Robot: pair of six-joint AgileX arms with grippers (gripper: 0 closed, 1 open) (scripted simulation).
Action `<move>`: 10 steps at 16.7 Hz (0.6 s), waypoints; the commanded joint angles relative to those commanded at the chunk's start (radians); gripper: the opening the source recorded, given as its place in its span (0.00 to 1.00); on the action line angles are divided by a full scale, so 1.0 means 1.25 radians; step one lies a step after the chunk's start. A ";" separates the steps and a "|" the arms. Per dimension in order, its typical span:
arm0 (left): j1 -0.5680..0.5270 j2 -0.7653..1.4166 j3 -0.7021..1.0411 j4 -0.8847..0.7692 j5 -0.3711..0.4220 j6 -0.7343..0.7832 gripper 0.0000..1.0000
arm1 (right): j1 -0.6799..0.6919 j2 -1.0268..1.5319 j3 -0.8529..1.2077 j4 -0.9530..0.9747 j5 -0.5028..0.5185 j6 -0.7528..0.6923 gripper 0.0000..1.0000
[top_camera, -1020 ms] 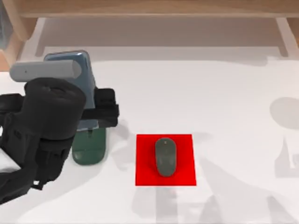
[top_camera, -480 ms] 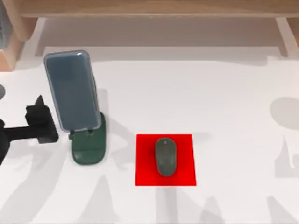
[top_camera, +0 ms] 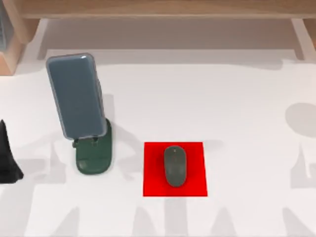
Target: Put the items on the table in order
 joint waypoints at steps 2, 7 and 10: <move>0.040 -0.051 -0.032 0.004 0.036 0.022 1.00 | 0.000 0.000 0.000 0.000 0.000 0.000 1.00; 0.053 -0.066 -0.043 0.005 0.048 0.030 1.00 | 0.000 0.000 0.000 0.000 0.000 0.000 1.00; 0.053 -0.066 -0.043 0.005 0.048 0.030 1.00 | -0.001 0.008 -0.001 0.007 0.002 0.000 1.00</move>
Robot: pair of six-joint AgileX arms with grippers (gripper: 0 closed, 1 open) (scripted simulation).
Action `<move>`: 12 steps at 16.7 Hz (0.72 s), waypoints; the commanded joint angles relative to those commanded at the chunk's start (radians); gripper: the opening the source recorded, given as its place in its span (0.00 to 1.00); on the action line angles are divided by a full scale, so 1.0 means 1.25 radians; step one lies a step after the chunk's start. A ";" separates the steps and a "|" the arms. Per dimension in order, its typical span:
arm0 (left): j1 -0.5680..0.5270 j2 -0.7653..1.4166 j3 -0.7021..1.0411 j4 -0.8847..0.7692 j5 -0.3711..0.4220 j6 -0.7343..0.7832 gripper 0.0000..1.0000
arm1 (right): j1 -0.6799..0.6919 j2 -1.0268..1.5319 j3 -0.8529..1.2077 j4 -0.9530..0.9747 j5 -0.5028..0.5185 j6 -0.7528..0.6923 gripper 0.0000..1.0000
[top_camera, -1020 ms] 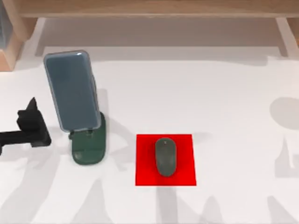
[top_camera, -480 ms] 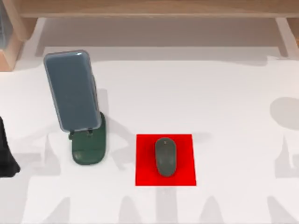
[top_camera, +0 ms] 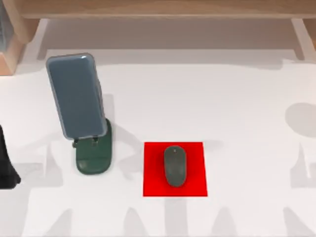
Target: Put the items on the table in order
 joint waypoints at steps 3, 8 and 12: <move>0.000 0.000 0.000 0.000 0.000 0.000 1.00 | -0.010 0.075 -0.008 0.065 0.014 -0.004 1.00; 0.000 0.000 0.000 0.000 0.000 0.000 1.00 | -0.056 0.360 -0.008 0.294 0.030 -0.016 1.00; 0.000 0.000 0.000 0.000 0.000 0.000 1.00 | -0.112 0.716 0.021 0.530 0.007 -0.024 1.00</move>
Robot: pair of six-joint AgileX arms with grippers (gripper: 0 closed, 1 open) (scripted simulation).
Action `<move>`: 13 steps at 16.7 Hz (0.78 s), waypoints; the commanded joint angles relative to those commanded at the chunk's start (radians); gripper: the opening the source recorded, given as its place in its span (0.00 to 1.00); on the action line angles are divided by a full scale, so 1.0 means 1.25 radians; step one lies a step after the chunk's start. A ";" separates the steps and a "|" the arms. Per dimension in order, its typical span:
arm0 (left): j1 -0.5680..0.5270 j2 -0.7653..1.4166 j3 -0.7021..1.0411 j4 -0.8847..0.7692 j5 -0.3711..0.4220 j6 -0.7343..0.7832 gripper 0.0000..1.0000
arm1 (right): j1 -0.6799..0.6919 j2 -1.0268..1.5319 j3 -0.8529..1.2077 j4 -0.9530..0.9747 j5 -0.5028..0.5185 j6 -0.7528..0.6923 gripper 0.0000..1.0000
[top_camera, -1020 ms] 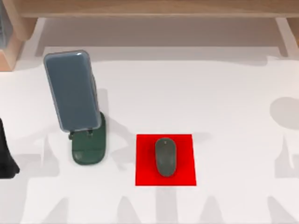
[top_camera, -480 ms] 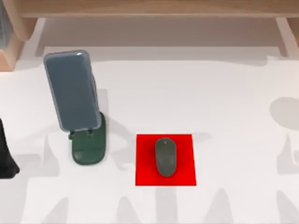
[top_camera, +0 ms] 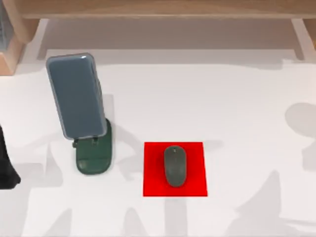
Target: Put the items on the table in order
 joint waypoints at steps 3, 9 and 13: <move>0.000 0.000 0.000 0.000 0.000 0.000 1.00 | -0.048 0.274 0.040 0.167 -0.039 -0.003 1.00; 0.000 0.000 0.000 0.000 0.000 0.000 1.00 | -0.153 0.655 0.160 0.469 -0.167 -0.004 1.00; 0.000 0.000 0.000 0.000 0.000 0.000 1.00 | -0.187 0.771 0.228 0.608 -0.257 -0.001 1.00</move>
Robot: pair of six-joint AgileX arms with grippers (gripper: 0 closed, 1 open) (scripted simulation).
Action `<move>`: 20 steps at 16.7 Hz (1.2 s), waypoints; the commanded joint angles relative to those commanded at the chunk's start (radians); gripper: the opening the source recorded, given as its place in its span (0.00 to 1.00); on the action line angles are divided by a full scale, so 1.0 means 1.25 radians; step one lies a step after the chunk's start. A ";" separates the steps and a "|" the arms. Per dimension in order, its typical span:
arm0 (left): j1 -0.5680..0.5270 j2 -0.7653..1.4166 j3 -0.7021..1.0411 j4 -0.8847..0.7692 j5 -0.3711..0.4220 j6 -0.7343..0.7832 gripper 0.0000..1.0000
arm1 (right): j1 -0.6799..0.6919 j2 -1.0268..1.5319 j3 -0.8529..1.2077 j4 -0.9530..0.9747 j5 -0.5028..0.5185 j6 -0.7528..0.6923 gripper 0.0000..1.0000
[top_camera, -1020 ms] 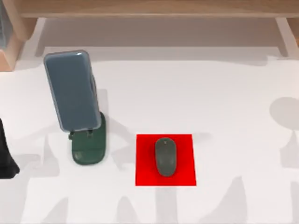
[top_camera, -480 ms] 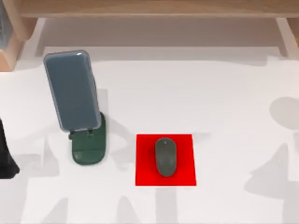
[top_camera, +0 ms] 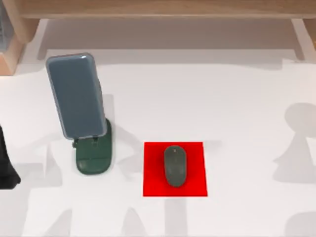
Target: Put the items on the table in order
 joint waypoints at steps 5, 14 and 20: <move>0.000 0.000 0.000 0.000 0.000 0.000 1.00 | -0.003 0.028 0.018 0.029 -0.024 0.001 1.00; 0.000 0.000 0.000 0.000 0.000 0.000 1.00 | 0.026 0.078 0.104 -0.006 0.005 0.004 1.00; 0.000 0.000 0.000 0.000 0.000 0.000 1.00 | 0.027 0.081 0.109 -0.009 0.007 0.004 0.85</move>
